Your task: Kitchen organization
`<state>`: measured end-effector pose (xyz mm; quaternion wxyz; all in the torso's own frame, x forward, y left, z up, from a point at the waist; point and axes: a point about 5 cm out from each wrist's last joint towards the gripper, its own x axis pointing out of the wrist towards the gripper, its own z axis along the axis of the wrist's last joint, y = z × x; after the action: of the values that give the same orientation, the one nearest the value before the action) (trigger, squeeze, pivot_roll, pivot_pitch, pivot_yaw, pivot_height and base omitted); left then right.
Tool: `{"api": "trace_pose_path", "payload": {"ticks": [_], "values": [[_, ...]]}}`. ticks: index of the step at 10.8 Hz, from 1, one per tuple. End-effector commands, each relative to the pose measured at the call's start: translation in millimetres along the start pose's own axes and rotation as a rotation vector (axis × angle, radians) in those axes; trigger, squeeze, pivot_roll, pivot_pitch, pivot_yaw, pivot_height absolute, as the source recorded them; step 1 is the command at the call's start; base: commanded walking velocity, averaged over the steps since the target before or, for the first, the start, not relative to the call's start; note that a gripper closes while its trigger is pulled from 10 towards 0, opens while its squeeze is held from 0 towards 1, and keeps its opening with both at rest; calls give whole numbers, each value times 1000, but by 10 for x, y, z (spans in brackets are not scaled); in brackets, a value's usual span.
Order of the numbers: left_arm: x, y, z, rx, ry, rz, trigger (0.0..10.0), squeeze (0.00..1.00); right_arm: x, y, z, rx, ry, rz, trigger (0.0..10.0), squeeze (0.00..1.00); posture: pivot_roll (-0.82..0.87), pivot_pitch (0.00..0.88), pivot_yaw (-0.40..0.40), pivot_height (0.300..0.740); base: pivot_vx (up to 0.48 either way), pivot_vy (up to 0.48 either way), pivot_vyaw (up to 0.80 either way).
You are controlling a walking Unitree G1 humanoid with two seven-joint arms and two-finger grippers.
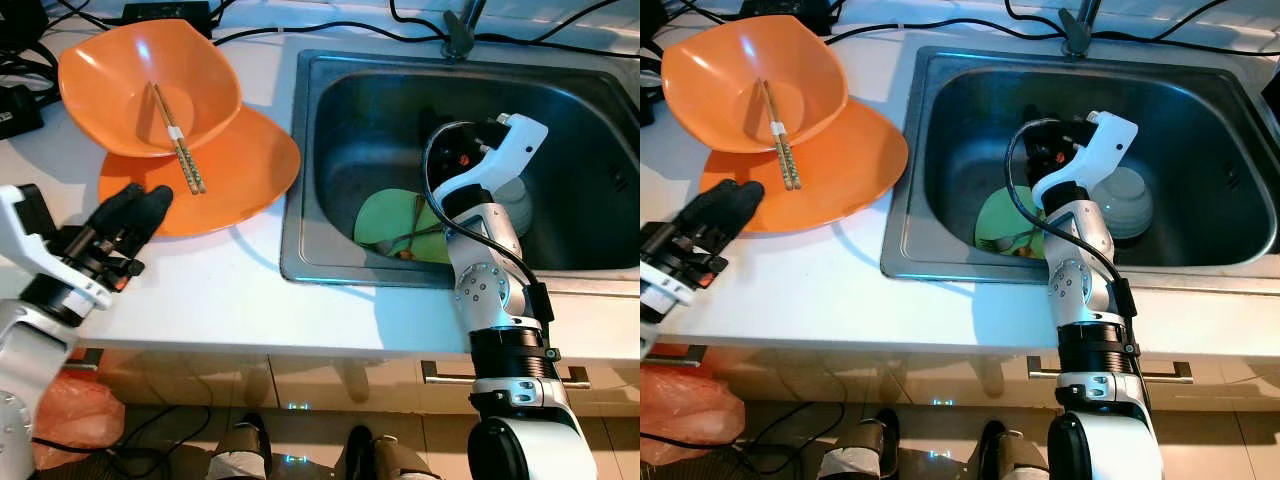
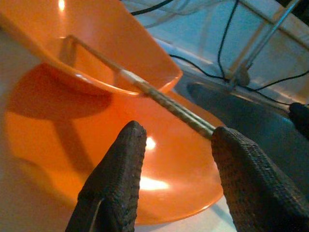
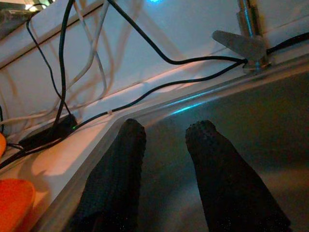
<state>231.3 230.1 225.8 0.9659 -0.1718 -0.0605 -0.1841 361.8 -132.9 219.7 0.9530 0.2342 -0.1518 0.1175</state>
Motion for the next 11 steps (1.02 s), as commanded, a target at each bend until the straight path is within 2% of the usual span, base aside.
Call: {"api": "trace_pose_path", "payload": {"ticks": [1,2,5,9,11], "values": [[22,-24,-40,-23,1,-18,10000,0,0,-5,-17,2,12,-4,10000,0,224,234,-52,740,0,0,0],[69,-54,-52,-71,-15,-48,10000,0,-8,-11,-26,1,15,-7,10000,0,219,230,-48,740,0,0,0],[170,-79,-82,-129,-17,-95,10000,0,-15,-13,-33,2,14,-9,10000,0,211,224,-42,740,0,0,0],[284,-48,-148,-181,-20,-77,10000,0,-26,-19,-16,-3,7,-13,10000,0,195,215,-36,740,0,0,0],[333,-79,-176,-200,-22,-82,10000,0,-24,-7,-17,-1,6,-11,10000,0,195,216,-35,740,0,0,0]]}}
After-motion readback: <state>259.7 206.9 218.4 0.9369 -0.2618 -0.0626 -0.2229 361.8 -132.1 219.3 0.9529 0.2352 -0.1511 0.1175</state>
